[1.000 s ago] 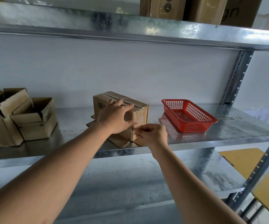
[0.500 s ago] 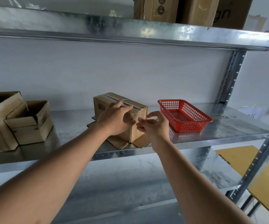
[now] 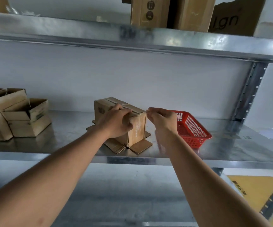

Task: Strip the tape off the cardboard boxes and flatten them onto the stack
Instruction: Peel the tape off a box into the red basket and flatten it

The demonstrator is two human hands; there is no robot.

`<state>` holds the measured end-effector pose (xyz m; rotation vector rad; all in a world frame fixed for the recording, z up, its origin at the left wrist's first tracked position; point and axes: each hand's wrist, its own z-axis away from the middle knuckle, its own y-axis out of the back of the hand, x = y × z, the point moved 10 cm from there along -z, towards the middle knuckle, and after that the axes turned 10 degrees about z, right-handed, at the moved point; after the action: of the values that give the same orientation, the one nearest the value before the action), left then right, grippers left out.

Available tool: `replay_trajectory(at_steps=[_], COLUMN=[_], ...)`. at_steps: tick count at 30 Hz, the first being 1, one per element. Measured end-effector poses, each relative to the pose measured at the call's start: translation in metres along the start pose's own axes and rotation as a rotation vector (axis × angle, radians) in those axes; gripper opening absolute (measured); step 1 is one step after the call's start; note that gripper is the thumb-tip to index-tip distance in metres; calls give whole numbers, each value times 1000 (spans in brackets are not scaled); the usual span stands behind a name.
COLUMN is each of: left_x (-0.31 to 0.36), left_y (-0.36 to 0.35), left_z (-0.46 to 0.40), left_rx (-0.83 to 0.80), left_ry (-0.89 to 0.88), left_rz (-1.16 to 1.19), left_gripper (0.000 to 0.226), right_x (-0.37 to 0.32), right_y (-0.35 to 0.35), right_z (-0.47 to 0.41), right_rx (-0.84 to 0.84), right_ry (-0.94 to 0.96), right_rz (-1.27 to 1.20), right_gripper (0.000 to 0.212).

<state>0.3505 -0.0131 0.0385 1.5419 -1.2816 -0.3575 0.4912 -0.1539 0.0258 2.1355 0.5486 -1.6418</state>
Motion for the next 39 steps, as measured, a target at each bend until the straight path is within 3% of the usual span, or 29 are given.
replay_trajectory(at_steps=[5, 7, 11, 15, 18, 23, 26, 30, 39], left_x=[12, 17, 26, 25, 23, 22, 21, 19, 19], left_y=[-9, -13, -19, -20, -20, -21, -22, -23, -22], left_z=[-6, -9, -17, -20, -21, -21, -23, -25, -23], left_rx=[62, 76, 85, 94, 111, 130, 126, 120, 126], left_ry=[73, 96, 121, 119, 114, 106, 94, 86, 79], left_rz=[44, 43, 29, 18, 24, 27, 29, 19, 20], left_gripper=[69, 69, 74, 72, 66, 62, 63, 64, 66], right_x=[0, 2, 16, 21, 29, 48, 48, 49, 57], right_y=[36, 52, 73, 88, 88, 81, 82, 81, 75], right_z=[-24, -33, -55, -67, -72, -79, -81, -85, -90], right_rx=[-42, -38, -19, 14, -50, -165, -160, -209, -253], right_ry=[44, 58, 95, 84, 88, 30, 27, 26, 71], right_rz=[149, 229, 520, 784, 893, 986, 1019, 1051, 1138], right_gripper=[17, 10, 8, 23, 24, 23, 5, 19, 9])
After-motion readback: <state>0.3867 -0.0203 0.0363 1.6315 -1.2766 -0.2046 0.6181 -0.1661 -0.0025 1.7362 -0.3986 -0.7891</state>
